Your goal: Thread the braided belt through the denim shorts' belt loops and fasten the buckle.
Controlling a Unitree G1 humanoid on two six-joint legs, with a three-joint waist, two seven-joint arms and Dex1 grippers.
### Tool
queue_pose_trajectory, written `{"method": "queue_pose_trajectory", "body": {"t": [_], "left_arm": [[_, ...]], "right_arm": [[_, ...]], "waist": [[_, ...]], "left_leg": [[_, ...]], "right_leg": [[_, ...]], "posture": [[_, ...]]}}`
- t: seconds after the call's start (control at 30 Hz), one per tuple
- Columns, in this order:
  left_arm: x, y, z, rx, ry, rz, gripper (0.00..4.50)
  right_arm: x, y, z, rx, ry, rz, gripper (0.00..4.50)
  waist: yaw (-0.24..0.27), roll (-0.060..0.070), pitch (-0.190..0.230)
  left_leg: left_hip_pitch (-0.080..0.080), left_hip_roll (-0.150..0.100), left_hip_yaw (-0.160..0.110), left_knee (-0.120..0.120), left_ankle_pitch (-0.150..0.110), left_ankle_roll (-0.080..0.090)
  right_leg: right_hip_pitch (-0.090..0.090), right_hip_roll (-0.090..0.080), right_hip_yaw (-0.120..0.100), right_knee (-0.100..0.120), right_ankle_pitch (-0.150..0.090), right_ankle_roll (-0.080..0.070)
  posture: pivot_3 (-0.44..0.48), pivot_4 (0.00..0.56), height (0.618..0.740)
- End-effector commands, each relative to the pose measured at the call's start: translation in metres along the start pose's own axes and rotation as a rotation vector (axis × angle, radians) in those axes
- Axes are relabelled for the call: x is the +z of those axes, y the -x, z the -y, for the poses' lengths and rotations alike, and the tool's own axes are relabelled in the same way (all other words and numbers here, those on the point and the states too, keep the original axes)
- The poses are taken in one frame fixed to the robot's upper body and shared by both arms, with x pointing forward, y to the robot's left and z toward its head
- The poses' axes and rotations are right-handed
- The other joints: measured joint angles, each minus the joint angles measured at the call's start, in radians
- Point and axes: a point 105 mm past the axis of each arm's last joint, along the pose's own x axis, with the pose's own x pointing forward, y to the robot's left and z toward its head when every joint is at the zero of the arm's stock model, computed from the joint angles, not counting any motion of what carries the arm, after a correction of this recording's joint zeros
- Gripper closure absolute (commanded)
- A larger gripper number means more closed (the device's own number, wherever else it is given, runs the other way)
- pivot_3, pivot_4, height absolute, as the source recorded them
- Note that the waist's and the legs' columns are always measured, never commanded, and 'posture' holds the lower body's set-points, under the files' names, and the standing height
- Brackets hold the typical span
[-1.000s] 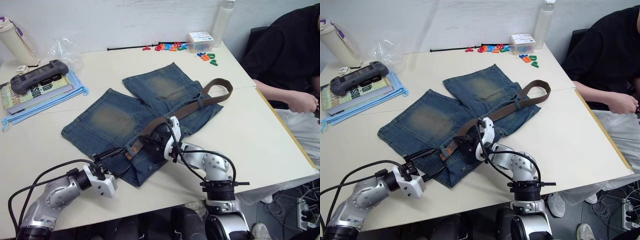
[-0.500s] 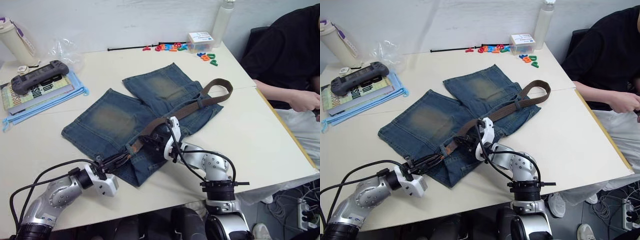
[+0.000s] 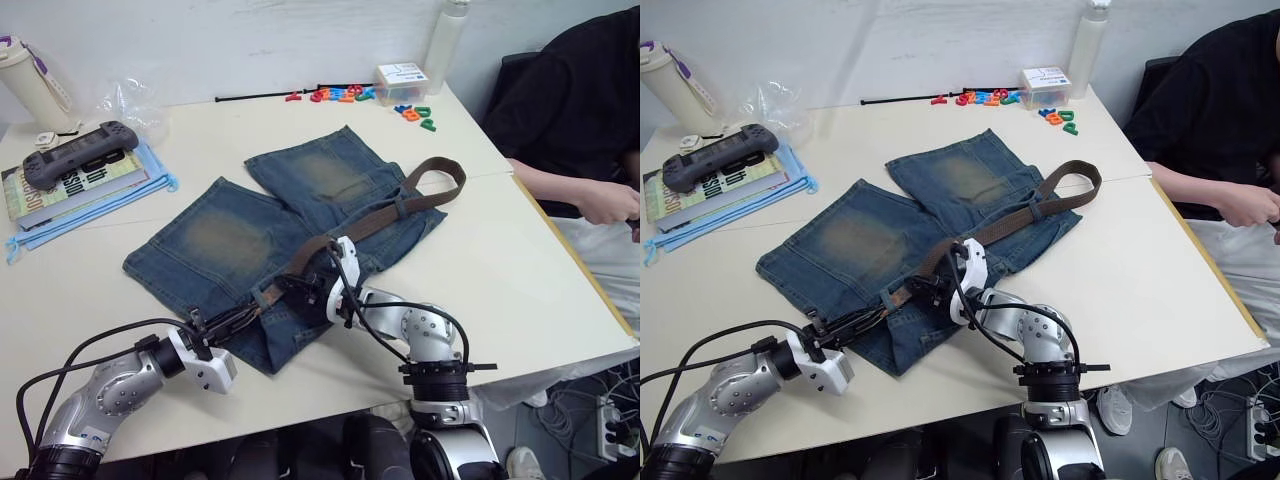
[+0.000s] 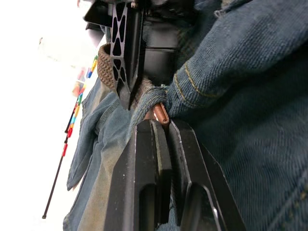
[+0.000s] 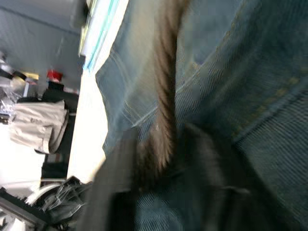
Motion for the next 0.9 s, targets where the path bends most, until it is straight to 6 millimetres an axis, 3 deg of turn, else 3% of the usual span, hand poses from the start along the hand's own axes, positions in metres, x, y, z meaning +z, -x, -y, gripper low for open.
{"method": "queue_pose_trajectory", "body": {"t": [0.03,0.07,0.3,0.43,0.6,0.7,0.9], "left_arm": [[0.001,0.002,0.011,-0.046,0.013,-0.008,4.50],[0.001,0.002,0.011,-0.047,0.015,-0.010,4.50],[-0.001,0.004,0.013,-0.049,0.023,-0.020,4.50],[-0.001,0.004,0.013,-0.052,0.024,-0.018,4.50],[-0.002,0.003,0.012,-0.053,0.024,-0.016,4.50],[-0.002,0.004,0.012,-0.054,0.025,-0.016,4.50],[-0.002,0.007,0.012,-0.057,0.023,-0.025,4.50]], "right_arm": [[-0.003,0.006,-0.008,0.008,-0.017,0.008,0.55],[0.001,0.014,-0.008,0.001,-0.003,0.026,0.02],[0.006,0.055,0.010,-0.204,0.325,0.024,0.02],[0.001,0.064,0.029,-0.334,0.536,-0.028,0.02],[-0.008,0.062,0.040,-0.385,0.660,-0.070,0.02],[-0.013,0.062,0.051,-0.437,0.715,-0.107,0.86],[-0.019,0.061,0.065,-0.498,0.779,-0.163,3.83]], "waist": [[0.002,0.000,0.000],[0.003,0.000,0.000],[0.007,0.001,0.001],[0.008,0.002,0.001],[0.014,0.001,0.000],[0.015,0.000,0.000],[0.019,-0.001,-0.001]], "left_leg": [[0.000,0.000,0.000,0.000,0.000,0.000],[0.000,0.000,0.000,0.000,0.000,0.000],[-0.002,-0.001,0.000,0.000,-0.001,0.000],[-0.001,-0.001,0.000,-0.001,-0.001,-0.001],[0.000,-0.001,0.000,0.000,-0.001,-0.001],[0.001,-0.001,0.000,0.000,-0.001,-0.001],[0.001,-0.001,0.000,0.000,-0.001,-0.001]], "right_leg": [[0.000,0.000,0.000,0.000,0.000,0.000],[0.000,0.000,0.000,0.000,0.000,0.000],[-0.001,-0.002,0.000,-0.002,0.000,0.000],[-0.001,-0.001,0.000,-0.002,0.000,0.000],[0.000,-0.001,-0.001,-0.002,0.000,0.001],[0.001,-0.001,-0.001,-0.002,0.000,0.001],[0.001,-0.001,-0.001,-0.002,0.000,0.001]], "posture": [[0.000,0.150,0.717],[0.000,0.150,0.717],[0.000,0.150,0.717],[0.000,0.150,0.717],[0.000,0.150,0.717],[0.000,0.150,0.717],[0.000,0.150,0.717]]}}
